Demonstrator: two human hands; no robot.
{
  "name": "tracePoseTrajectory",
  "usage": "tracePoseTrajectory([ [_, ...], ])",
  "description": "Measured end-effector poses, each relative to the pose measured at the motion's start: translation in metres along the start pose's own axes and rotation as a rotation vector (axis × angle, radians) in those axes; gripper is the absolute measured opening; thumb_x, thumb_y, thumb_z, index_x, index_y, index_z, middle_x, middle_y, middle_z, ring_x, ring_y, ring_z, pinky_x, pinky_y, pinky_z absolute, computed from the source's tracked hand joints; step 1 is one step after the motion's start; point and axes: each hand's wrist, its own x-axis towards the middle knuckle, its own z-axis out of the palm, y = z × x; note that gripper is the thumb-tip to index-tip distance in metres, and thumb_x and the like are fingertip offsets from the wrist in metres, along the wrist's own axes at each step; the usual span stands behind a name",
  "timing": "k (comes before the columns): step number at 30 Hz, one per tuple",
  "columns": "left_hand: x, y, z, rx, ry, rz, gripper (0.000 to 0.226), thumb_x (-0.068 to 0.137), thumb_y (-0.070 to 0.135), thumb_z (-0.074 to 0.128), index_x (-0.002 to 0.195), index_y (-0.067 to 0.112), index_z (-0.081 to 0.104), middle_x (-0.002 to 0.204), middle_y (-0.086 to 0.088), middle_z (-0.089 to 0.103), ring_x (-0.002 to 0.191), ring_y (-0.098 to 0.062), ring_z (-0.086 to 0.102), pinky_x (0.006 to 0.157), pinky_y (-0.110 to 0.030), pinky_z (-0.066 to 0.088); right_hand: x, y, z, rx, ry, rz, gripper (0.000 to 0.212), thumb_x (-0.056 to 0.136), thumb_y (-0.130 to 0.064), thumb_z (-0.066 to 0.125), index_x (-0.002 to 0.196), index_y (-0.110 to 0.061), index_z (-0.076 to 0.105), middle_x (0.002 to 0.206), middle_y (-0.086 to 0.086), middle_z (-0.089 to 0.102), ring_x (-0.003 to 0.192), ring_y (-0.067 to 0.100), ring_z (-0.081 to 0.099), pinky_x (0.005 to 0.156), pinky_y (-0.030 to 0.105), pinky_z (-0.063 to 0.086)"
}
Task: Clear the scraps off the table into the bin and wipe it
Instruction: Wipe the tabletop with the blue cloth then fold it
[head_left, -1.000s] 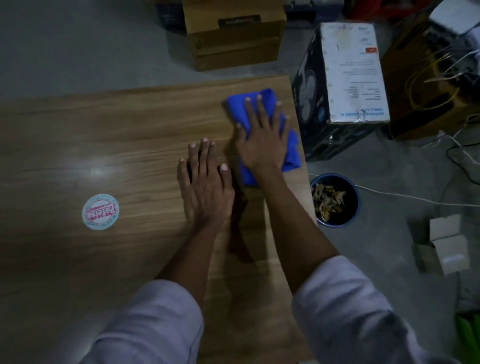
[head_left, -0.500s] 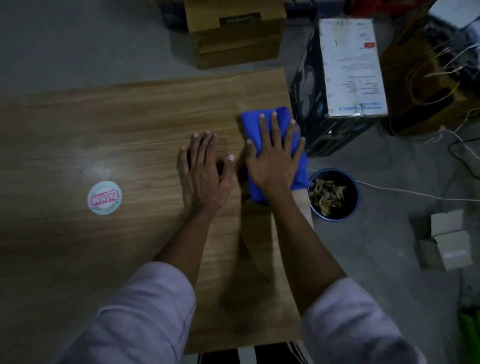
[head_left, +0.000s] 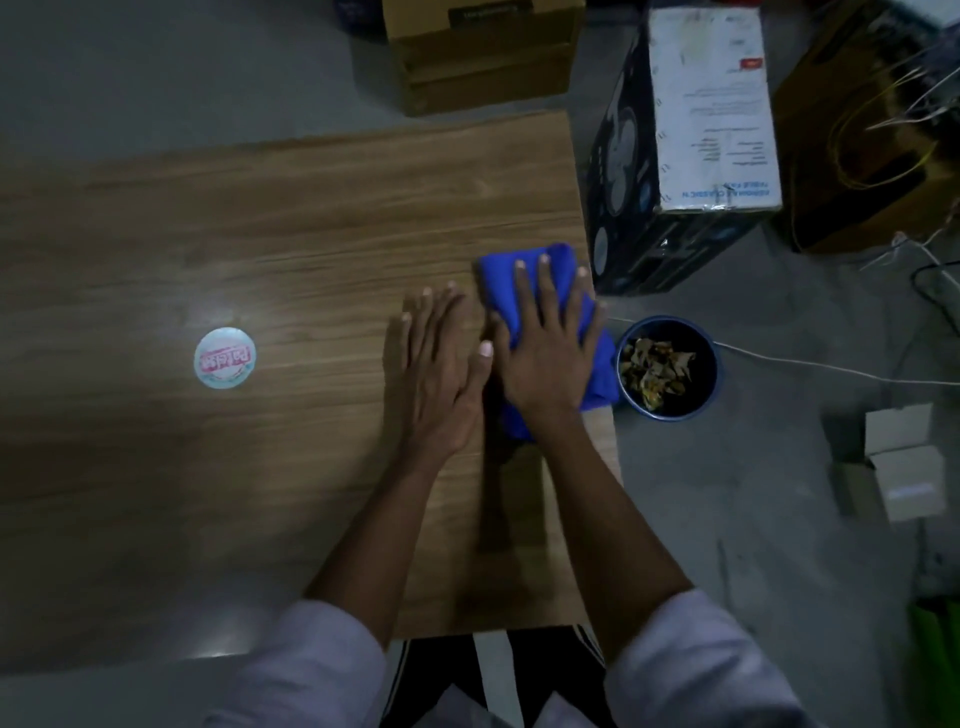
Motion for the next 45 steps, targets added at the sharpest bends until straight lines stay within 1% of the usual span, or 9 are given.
tracePoseTrajectory([
  [4, 0.010, 0.017, 0.009, -0.078, -0.131, 0.096, 0.052, 0.107, 0.034, 0.033, 0.155, 0.015, 0.039, 0.165, 0.000, 0.030, 0.156, -0.016, 0.012, 0.126, -0.049, 0.010, -0.025, -0.009, 0.004, -0.038, -0.046, -0.344, 0.069, 0.104, -0.047, 0.041, 0.162, -0.016, 0.019, 0.170, 0.004, 0.015, 0.157, 0.032, 0.003, 0.125, 0.055, 0.008],
  [8, -0.002, 0.017, 0.027, 0.276, -0.287, 0.210, 0.056, 0.106, 0.041, 0.017, 0.161, 0.029, 0.022, 0.170, 0.004, 0.011, 0.157, -0.020, -0.004, 0.126, -0.048, 0.006, -0.095, 0.018, -0.013, 0.058, 0.055, 0.022, 0.067, 0.102, -0.043, 0.047, 0.159, -0.012, 0.029, 0.169, 0.004, 0.019, 0.158, 0.027, 0.003, 0.127, 0.051, 0.003],
  [13, 0.027, 0.032, 0.045, 0.441, -0.357, 0.454, 0.057, 0.106, 0.033, 0.023, 0.162, 0.032, 0.013, 0.170, 0.003, 0.006, 0.157, -0.022, -0.002, 0.126, -0.047, 0.008, -0.106, 0.030, -0.005, 0.120, 0.078, 0.098, 0.060, 0.103, -0.029, 0.042, 0.157, -0.004, 0.032, 0.166, 0.013, 0.023, 0.156, 0.033, 0.010, 0.125, 0.055, 0.013],
  [19, 0.051, 0.000, 0.017, 0.525, -0.275, 0.170, 0.058, 0.105, 0.039, 0.016, 0.162, 0.030, 0.010, 0.171, 0.000, 0.004, 0.157, -0.026, -0.001, 0.126, -0.046, 0.007, -0.038, -0.001, 0.003, 0.159, 0.039, -0.058, 0.064, 0.103, -0.032, 0.044, 0.161, -0.014, 0.025, 0.169, 0.011, 0.015, 0.157, 0.033, 0.004, 0.126, 0.054, 0.003],
  [24, -0.054, 0.009, -0.002, 0.528, -0.305, 0.051, 0.059, 0.107, 0.039, 0.024, 0.163, 0.027, 0.008, 0.171, -0.004, 0.001, 0.157, -0.028, -0.004, 0.125, -0.050, 0.010, -0.118, 0.035, -0.014, 0.171, -0.089, -0.333, 0.060, 0.106, -0.030, 0.036, 0.161, -0.012, 0.021, 0.170, 0.008, 0.010, 0.158, 0.028, 0.000, 0.125, 0.055, 0.012],
  [28, -0.099, 0.065, 0.026, 0.455, -0.412, 0.108, 0.064, 0.104, 0.041, 0.023, 0.163, 0.025, 0.002, 0.170, -0.007, -0.006, 0.156, -0.033, -0.011, 0.124, -0.055, 0.009, -0.175, 0.084, -0.028, 0.163, -0.094, -0.211, 0.063, 0.102, -0.031, 0.033, 0.160, -0.007, 0.021, 0.169, 0.011, 0.012, 0.157, 0.031, 0.003, 0.123, 0.058, 0.017],
  [33, -0.032, 0.072, 0.046, 0.435, -0.416, 0.271, 0.062, 0.103, 0.040, 0.024, 0.162, 0.030, 0.010, 0.171, -0.001, 0.002, 0.157, -0.032, -0.004, 0.124, -0.052, 0.009, -0.121, 0.080, -0.025, 0.209, -0.047, -0.048, 0.064, 0.104, -0.034, 0.027, 0.159, -0.001, 0.020, 0.169, 0.015, 0.014, 0.157, 0.033, 0.004, 0.125, 0.055, 0.012],
  [38, -0.012, 0.026, 0.020, 0.497, -0.378, 0.198, 0.062, 0.103, 0.042, 0.023, 0.162, 0.032, 0.007, 0.171, -0.001, 0.001, 0.157, -0.029, -0.003, 0.126, -0.050, 0.007, -0.098, 0.031, -0.009, 0.171, -0.058, -0.123, 0.067, 0.102, -0.032, 0.036, 0.159, -0.002, 0.020, 0.169, 0.015, 0.012, 0.157, 0.032, 0.004, 0.127, 0.051, 0.004],
  [45, -0.141, 0.036, -0.005, 0.502, -0.423, 0.072, 0.065, 0.105, 0.039, 0.029, 0.162, 0.029, 0.000, 0.170, -0.005, -0.008, 0.156, -0.031, -0.010, 0.124, -0.054, 0.008, -0.211, 0.064, -0.021, 0.191, -0.214, -0.346, 0.066, 0.103, -0.034, 0.032, 0.160, -0.004, 0.019, 0.169, 0.013, 0.010, 0.158, 0.028, 0.002, 0.126, 0.051, 0.013],
])
